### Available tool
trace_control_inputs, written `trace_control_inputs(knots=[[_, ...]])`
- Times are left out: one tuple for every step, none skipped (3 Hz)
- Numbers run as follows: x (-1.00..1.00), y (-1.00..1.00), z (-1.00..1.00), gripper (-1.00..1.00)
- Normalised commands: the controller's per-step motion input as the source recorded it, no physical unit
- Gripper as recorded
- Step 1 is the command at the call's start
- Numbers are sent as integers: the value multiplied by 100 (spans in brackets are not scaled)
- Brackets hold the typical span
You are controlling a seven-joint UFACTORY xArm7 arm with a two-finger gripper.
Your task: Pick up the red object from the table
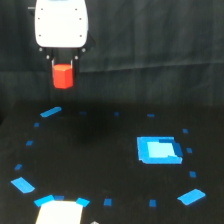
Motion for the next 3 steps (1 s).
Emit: trace_control_inputs(knots=[[22, 7, 43, -100], [22, -16, 1, -100], [-7, -11, 23, -100]])
